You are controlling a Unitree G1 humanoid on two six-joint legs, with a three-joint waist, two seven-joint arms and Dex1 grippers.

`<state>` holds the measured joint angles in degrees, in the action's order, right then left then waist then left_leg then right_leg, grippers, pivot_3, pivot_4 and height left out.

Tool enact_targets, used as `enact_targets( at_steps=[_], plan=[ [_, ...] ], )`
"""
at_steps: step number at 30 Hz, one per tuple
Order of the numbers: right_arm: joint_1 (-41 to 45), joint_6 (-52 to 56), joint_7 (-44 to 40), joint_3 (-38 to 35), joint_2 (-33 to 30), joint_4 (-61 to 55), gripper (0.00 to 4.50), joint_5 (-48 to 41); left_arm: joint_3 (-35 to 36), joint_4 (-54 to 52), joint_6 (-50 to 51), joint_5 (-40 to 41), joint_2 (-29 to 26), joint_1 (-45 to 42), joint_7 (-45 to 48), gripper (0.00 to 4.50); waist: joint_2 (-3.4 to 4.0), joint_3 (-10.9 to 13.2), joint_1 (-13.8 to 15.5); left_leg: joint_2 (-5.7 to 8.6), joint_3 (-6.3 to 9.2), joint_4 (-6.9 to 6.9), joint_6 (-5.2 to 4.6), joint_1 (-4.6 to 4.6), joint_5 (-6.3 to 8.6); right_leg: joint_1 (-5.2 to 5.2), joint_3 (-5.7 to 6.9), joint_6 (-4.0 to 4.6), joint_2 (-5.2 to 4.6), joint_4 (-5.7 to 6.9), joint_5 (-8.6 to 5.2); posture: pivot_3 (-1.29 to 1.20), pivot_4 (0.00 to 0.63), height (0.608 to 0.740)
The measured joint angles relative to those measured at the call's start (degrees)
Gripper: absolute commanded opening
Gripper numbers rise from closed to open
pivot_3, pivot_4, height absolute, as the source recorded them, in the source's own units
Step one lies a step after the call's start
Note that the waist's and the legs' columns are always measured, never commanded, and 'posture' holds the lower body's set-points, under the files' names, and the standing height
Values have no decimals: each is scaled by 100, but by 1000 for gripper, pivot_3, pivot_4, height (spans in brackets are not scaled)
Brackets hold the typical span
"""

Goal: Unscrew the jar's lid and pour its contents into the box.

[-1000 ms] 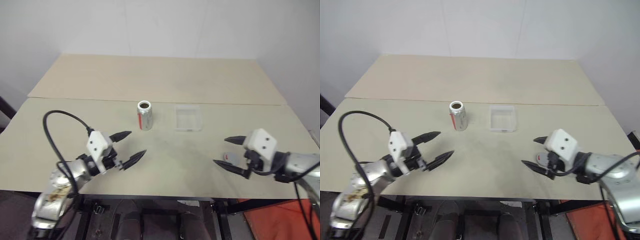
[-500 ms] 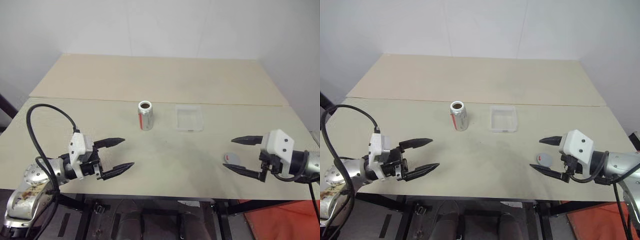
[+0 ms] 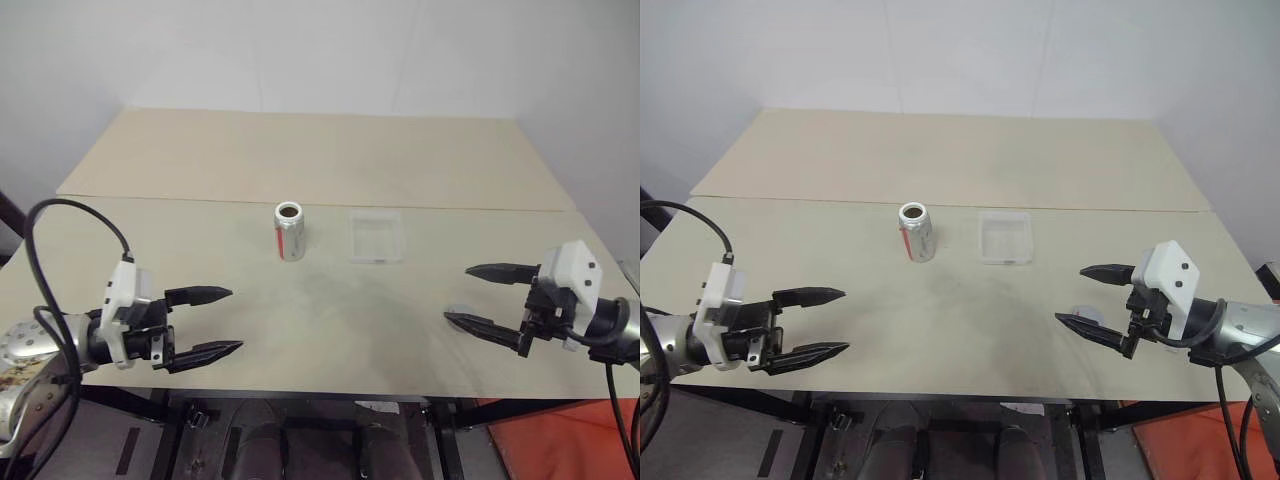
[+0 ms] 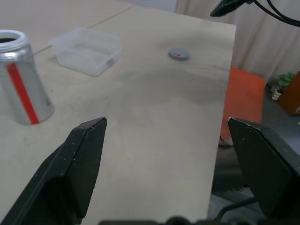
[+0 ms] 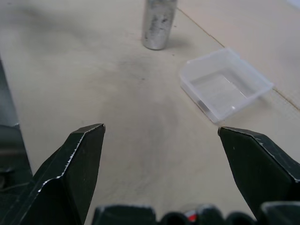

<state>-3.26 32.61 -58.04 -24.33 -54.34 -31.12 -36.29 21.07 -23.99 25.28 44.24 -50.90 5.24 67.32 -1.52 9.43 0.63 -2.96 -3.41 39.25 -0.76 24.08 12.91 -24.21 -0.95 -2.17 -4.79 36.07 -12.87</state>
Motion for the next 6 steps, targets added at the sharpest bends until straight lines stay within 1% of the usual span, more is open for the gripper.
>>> enact_targets(
  at_steps=[6],
  plan=[
    [11,-4,-37,79,-10,-94,4500,33,159,-197,-20,-61,115,250,-288,4454,0,0,1,0,-2,-2,0,1,0,-1,-1,1,-1,-3,0,0,150,740]
  ],
)
